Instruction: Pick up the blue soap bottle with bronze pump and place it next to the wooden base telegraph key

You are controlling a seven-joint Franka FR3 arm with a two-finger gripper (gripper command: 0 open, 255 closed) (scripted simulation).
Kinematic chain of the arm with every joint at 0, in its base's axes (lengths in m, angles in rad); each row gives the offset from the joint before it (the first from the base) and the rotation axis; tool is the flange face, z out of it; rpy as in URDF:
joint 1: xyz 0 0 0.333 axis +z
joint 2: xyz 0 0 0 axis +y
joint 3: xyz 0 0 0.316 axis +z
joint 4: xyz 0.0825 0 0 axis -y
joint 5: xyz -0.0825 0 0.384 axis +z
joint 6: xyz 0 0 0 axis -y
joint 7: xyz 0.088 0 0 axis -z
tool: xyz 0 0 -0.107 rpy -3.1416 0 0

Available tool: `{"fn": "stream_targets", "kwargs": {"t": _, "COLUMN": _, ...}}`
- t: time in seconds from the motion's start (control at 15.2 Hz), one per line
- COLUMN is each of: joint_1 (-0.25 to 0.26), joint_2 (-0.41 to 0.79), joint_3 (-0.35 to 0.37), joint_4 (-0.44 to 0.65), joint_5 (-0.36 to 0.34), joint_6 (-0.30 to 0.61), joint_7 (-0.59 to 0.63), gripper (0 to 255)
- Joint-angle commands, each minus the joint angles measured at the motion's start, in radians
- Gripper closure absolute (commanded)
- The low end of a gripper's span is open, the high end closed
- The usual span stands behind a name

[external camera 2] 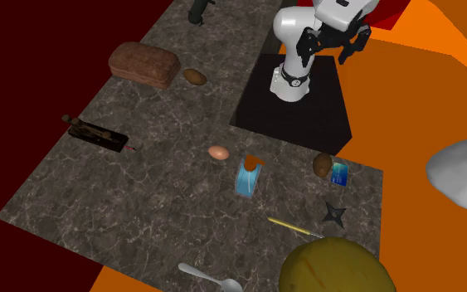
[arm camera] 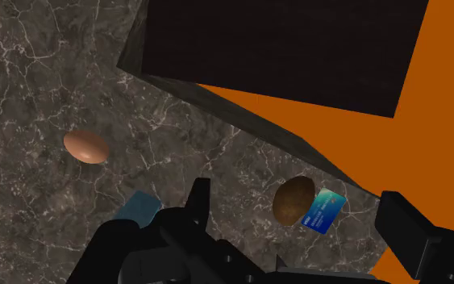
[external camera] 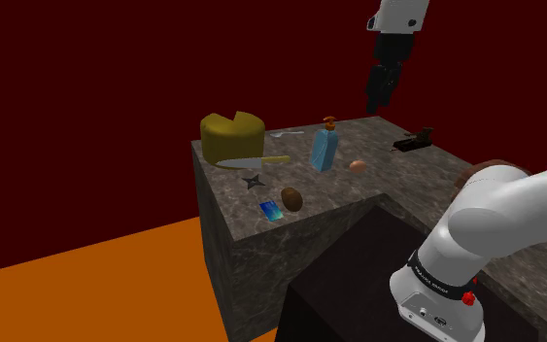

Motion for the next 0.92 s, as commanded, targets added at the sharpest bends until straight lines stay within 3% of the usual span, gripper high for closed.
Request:
{"fn": "stream_targets", "kwargs": {"t": 0.0, "joint_1": 0.000, "joint_2": 0.000, "joint_3": 0.000, "joint_4": 0.000, "joint_5": 0.000, "joint_6": 0.000, "joint_7": 0.000, "gripper": 0}}
{"fn": "stream_targets", "kwargs": {"t": 0.86, "joint_1": -0.068, "joint_2": 0.456, "joint_3": -0.088, "joint_4": 0.139, "joint_5": 0.012, "joint_6": 0.289, "joint_7": 0.074, "gripper": 0}}
